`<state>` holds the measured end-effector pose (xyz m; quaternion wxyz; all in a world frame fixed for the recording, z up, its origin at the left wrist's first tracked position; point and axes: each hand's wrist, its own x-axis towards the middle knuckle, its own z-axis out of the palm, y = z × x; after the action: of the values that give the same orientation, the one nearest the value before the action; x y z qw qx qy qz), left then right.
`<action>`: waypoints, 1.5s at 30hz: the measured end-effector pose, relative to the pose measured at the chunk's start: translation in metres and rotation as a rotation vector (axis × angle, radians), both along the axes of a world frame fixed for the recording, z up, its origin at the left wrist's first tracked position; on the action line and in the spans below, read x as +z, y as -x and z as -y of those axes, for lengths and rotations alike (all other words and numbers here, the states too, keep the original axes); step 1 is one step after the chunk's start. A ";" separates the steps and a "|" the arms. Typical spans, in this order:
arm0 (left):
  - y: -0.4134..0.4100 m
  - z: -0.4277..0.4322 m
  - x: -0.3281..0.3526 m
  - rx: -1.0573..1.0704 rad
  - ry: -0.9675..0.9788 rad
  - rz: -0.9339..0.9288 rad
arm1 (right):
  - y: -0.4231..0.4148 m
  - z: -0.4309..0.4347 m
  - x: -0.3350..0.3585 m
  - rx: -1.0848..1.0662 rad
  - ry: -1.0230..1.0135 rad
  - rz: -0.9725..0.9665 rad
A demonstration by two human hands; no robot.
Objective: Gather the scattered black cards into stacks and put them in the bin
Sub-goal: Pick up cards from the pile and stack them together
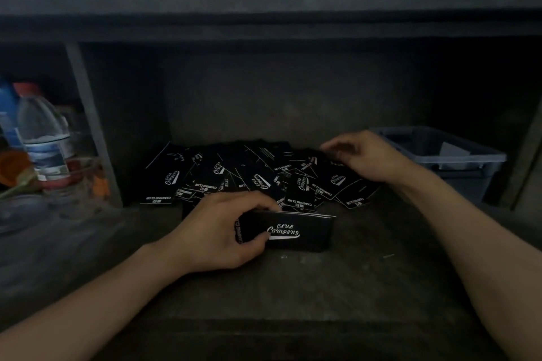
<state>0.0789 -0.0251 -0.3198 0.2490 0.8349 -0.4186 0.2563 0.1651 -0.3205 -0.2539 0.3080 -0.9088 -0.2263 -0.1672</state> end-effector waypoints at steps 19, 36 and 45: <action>-0.008 0.009 0.009 -0.093 -0.133 -0.053 | -0.013 0.002 -0.012 -0.078 0.214 -0.181; -0.026 0.008 0.003 0.021 0.079 -0.173 | 0.015 -0.025 -0.001 0.210 -0.152 -0.358; -0.025 0.008 0.007 0.034 0.113 -0.137 | -0.011 0.001 -0.016 -0.107 0.549 -0.363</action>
<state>0.1042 -0.0329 -0.3133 0.3195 0.8420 -0.3712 0.2263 0.1764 -0.3217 -0.2704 0.0776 -0.9834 -0.1565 0.0489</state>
